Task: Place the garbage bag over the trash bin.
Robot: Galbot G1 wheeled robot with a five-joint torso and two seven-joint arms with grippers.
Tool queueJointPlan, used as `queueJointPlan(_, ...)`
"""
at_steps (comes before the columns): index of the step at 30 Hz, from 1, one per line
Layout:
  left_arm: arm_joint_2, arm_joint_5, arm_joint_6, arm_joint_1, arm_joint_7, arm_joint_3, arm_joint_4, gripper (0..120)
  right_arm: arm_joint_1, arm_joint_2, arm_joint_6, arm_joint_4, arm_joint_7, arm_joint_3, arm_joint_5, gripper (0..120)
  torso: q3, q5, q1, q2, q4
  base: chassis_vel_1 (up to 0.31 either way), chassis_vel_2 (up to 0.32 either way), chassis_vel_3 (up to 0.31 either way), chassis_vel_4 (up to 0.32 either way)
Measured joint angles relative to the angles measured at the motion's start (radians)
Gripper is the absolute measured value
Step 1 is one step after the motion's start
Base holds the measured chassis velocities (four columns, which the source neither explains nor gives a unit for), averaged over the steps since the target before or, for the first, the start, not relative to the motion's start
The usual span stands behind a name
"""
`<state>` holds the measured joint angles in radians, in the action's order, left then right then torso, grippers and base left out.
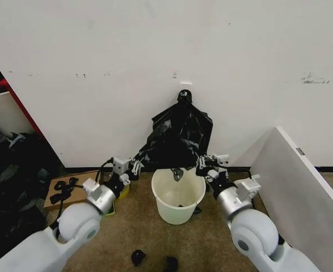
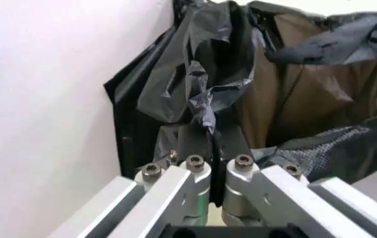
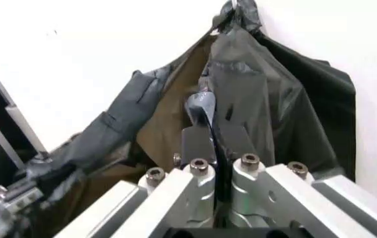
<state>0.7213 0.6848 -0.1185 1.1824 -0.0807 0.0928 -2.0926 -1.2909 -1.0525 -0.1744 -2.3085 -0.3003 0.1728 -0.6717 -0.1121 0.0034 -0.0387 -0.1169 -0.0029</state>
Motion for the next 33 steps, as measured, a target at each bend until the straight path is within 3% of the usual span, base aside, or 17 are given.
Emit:
queueJointPlan(16,-0.019,-0.023,0.003,0.143,0.003,0.015,-0.111,0,-0.115,-0.009,-0.048,-0.119,-0.032,0.048,-0.146,0,0.000,0.0001,0.000,0.000,0.0003,0.000,0.000,0.000,0.000)
queueJointPlan(33,-0.001,-0.042,-0.007,0.231,0.007,0.019,-0.109,0,-0.195,-0.023,-0.078,-0.138,-0.068,0.006,-0.234,0,0.000,0.0000,0.000,0.000,0.0002,0.000,0.000,0.000,0.000)
